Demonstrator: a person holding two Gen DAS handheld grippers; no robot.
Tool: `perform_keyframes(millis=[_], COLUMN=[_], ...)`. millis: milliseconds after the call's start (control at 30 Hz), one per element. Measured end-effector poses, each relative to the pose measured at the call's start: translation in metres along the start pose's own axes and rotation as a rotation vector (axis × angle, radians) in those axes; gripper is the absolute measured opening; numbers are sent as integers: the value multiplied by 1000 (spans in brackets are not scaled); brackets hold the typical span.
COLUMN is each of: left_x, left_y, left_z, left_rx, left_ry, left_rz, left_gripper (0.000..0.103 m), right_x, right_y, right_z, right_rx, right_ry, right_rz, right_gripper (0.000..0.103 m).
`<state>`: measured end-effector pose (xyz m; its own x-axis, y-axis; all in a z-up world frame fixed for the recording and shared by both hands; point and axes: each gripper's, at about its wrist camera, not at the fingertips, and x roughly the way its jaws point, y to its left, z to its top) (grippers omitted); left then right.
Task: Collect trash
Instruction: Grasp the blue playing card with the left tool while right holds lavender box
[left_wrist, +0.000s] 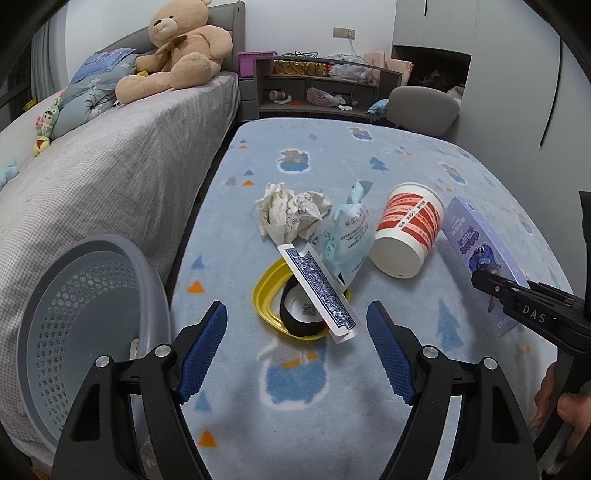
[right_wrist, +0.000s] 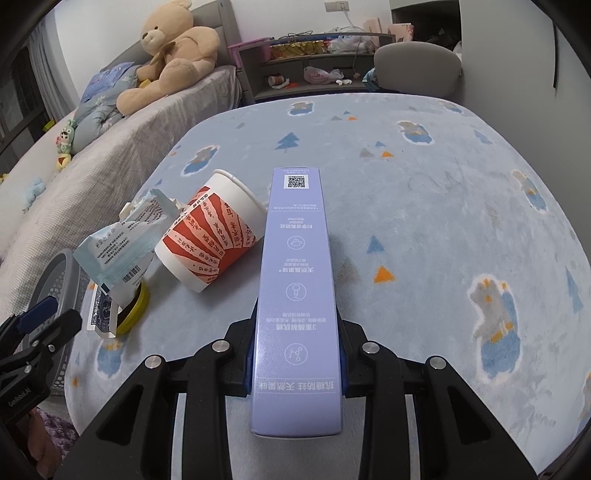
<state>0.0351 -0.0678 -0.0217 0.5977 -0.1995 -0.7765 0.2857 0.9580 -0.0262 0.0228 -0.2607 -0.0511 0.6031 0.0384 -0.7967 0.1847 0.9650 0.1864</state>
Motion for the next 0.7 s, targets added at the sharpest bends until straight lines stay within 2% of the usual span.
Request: perform_keyframes(millis=[400,467,533,700], left_x=[35,39,41,38], left_y=[-12,-13,-15,-13], left_z=[1,1,1,0], left_rx=[17,20,24,23], left_ry=[66,74,85,83], left_rz=[21,20,13,5], left_gripper=[74,66,50,29], right_x=[2,2,2,1], right_y=[-3,-4,-4,-4], right_z=[0,0,0,-1], right_rx=[12,13,14,15], right_ry=[3,2,2,3], right_rz=[20,21,21,23], right_gripper=[31,31,31,31])
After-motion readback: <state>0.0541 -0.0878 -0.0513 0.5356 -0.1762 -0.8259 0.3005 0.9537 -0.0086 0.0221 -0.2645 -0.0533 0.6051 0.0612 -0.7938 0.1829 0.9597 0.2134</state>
